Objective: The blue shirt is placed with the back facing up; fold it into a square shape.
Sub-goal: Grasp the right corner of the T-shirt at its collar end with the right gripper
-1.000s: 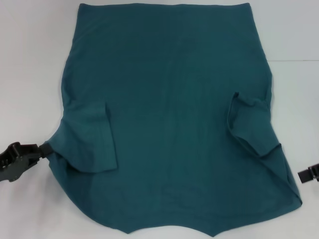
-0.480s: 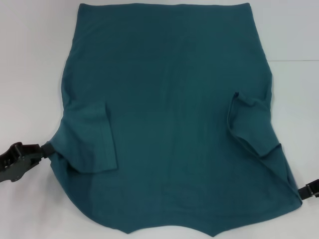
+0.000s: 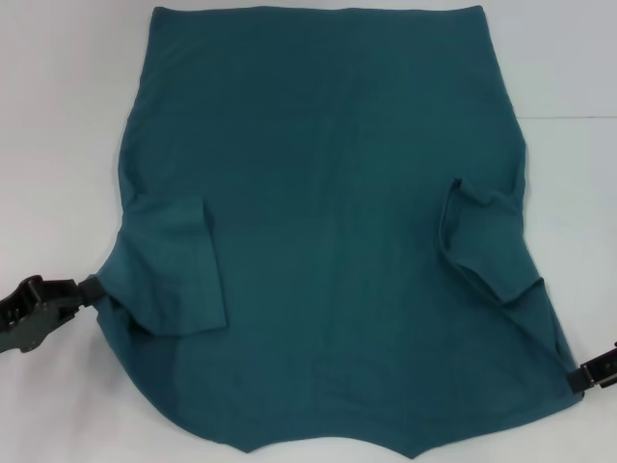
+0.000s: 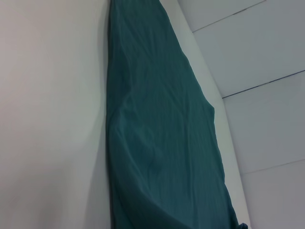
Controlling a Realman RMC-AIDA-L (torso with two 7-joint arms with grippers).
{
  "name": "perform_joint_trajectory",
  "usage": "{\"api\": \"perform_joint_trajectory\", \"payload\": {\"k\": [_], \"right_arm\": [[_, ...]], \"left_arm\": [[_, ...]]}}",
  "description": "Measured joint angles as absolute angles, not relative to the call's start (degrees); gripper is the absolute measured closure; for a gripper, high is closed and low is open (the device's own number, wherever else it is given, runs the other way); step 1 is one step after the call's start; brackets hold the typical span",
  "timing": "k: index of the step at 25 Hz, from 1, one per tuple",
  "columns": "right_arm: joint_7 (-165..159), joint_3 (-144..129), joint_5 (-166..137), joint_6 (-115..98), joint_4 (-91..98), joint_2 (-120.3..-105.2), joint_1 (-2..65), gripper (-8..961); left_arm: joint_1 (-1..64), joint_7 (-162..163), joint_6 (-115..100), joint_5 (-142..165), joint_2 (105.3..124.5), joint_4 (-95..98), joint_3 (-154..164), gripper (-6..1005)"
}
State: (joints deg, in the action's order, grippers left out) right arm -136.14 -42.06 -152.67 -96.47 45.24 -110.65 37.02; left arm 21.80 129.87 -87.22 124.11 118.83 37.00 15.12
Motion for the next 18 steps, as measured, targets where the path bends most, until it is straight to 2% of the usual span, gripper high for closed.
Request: {"api": "perform_joint_trajectory", "payload": {"k": [18], "right_arm": [[-136.42,-43.69,-152.67,-93.07,42.45,-111.21,37.57,360]], "left_arm": [[21.71,129.99,-87.27,124.1,118.83,36.91,15.12,993]]}}
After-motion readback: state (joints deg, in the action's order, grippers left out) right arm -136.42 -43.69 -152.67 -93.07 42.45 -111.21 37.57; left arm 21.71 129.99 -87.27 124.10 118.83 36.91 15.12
